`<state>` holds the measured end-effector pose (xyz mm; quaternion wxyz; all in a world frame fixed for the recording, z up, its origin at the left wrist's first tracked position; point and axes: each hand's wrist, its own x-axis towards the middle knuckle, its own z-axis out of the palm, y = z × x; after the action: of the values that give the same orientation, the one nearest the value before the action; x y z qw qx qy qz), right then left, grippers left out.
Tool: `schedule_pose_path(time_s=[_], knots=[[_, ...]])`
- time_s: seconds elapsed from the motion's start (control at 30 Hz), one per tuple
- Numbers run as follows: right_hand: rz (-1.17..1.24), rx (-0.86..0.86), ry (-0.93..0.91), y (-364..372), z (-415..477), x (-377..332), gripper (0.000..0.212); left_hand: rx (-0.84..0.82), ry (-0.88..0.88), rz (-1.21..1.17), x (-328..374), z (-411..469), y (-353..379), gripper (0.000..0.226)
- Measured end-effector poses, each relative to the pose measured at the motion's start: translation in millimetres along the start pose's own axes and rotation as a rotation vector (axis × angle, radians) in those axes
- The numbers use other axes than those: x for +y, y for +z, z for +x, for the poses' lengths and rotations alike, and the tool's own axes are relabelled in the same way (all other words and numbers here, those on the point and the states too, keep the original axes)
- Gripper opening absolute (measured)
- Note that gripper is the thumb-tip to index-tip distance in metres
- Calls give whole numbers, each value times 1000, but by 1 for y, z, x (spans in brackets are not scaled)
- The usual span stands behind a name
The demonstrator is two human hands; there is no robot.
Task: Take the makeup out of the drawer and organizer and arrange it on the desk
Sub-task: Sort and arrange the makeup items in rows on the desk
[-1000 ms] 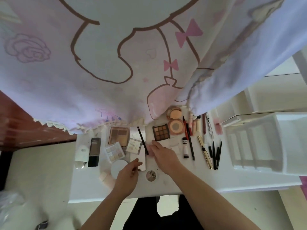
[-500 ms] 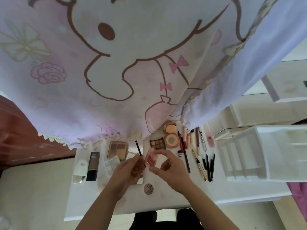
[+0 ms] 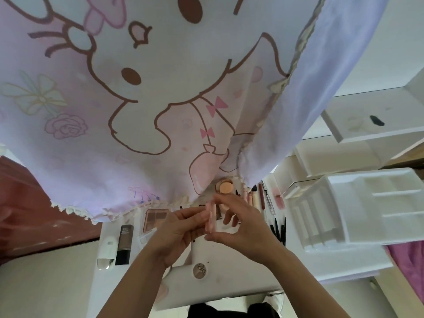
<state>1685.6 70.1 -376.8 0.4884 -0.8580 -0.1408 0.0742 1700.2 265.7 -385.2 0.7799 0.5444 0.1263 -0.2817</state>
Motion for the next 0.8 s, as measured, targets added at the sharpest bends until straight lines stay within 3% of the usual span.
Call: schedule_pose_path(time_s=[0.13, 0.33, 0.53, 0.6, 0.7, 0.8], knots=[[-37, -40, -38, -8, -3, -1, 67, -9, 13, 30, 1, -1, 4, 36], [-45, -79, -68, -23, -4, -5, 63, -44, 1, -36, 6, -1, 11, 75], [-3, -4, -101, -33, -3, -13, 34, -90, -26, -86, 6, -1, 11, 76], [-33, -33, -86, -37, -4, -15, 43, -97, -33, -100, 4, -1, 15, 77], [-129, -93, -54, -34, -6, -13, 75, -82, -42, -112, 1, 0, 19, 78], [-156, -91, -72, -31, -4, -10, 76, -92, -42, -102, 0, -1, 22, 75]])
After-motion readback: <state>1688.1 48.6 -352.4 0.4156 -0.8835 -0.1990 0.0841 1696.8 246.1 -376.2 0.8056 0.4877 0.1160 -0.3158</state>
